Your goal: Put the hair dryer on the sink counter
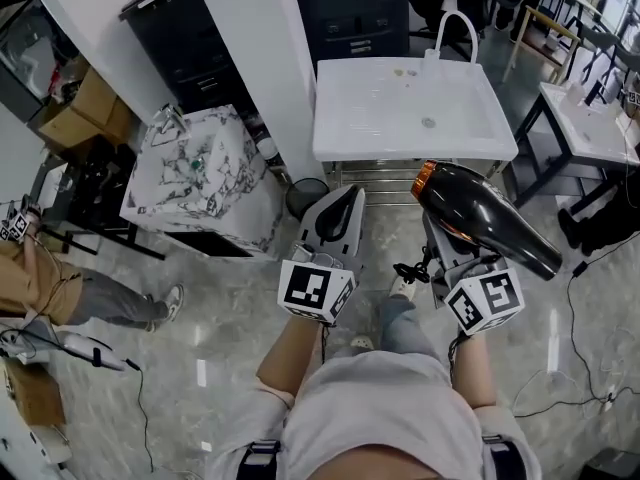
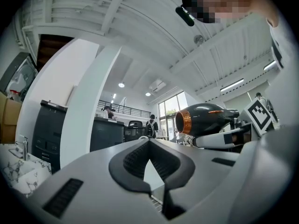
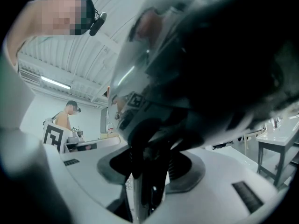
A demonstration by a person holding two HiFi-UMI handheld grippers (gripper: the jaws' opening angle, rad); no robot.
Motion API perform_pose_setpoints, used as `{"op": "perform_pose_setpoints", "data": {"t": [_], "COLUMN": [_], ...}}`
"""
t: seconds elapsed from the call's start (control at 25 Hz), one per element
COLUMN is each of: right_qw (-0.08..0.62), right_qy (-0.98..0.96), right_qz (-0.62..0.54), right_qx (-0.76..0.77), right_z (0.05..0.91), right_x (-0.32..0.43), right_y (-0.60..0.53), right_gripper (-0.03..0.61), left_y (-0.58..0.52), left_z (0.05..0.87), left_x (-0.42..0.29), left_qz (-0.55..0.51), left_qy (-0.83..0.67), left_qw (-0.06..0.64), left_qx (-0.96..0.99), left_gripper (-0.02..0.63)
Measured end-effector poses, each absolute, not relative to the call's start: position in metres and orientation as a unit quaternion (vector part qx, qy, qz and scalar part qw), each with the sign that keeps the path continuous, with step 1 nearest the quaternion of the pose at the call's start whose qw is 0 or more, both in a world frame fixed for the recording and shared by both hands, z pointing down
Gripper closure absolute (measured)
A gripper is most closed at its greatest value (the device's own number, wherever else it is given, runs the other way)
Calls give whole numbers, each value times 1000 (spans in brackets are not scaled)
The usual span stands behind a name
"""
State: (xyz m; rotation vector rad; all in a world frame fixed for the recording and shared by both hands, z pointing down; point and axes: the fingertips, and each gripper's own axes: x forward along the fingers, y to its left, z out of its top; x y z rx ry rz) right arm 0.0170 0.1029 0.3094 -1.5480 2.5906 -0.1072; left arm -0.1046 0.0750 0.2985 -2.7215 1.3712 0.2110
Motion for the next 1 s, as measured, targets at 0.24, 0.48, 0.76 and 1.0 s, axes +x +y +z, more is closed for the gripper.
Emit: {"op": "perform_pose_setpoints", "data": {"t": [0.24,0.48,0.76,1.0], "right_qw": [61,60,56,59], "right_qy": [861,874,892,904], "right_qz": [-39,-45,-41,-36], "right_qx": [-504,-481,-447,-421], "right_z": [310,311,303,301], "right_x": [28,40,59,75], "right_y": [40,-33,-110,-154], "right_gripper": [402,402,402,402], "left_y": [15,-55,-126,-166], "left_z": [303,300,294,290], "left_x": [-98,-84,-63,-42], "left_qz": [61,63,64,81], "left_qy": [463,483,510,526], "left_qw": [41,46,49,53], "left_qx": [-883,-872,-856,-845], "left_gripper": [601,600,600,601]}}
